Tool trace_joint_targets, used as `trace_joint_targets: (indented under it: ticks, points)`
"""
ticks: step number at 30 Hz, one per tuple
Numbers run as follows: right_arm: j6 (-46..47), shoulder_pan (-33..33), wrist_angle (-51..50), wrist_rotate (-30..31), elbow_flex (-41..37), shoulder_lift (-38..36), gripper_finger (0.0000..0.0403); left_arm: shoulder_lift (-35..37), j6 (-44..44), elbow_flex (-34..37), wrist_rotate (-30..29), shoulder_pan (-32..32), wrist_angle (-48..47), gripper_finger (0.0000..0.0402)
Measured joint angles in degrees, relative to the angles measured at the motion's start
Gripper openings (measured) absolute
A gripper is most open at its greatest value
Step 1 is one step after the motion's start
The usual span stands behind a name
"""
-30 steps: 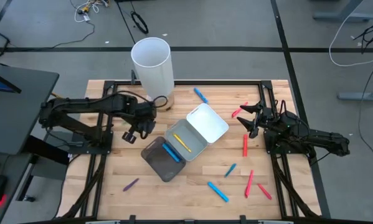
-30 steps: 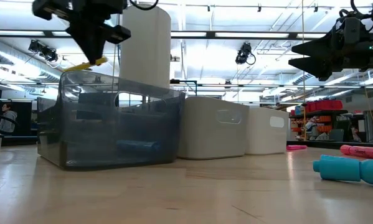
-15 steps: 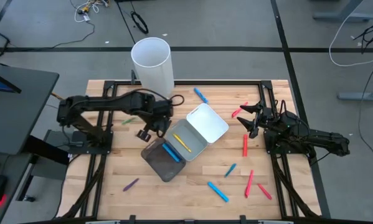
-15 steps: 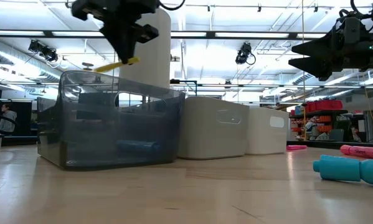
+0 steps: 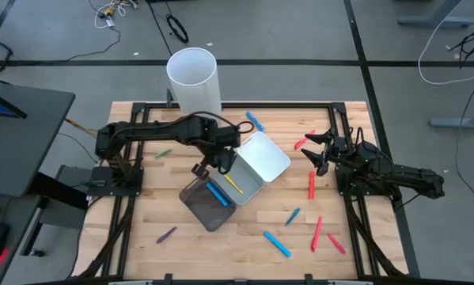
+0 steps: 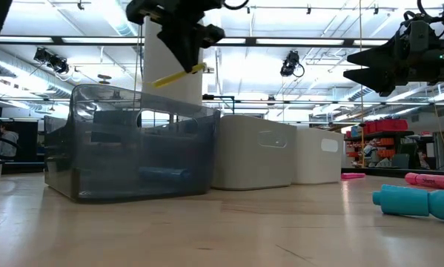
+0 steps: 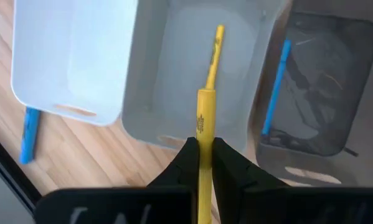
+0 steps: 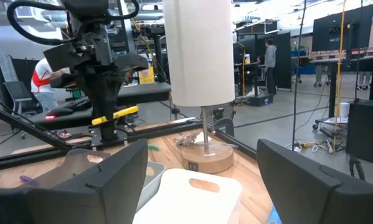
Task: Pick & Place Markers
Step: Put the yellow marker into the gray bin
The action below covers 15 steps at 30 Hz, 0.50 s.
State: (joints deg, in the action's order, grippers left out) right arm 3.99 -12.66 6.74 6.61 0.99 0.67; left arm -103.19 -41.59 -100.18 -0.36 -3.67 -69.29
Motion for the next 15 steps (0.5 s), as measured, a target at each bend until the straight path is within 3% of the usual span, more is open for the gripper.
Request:
trace_joint_targets:
  ticks: [15]
  points:
    - [0.0,0.0,0.0,0.0,0.0,0.0,0.0302,-11.1,0.0,-13.9,-0.3,1.5,-0.5,0.0022]
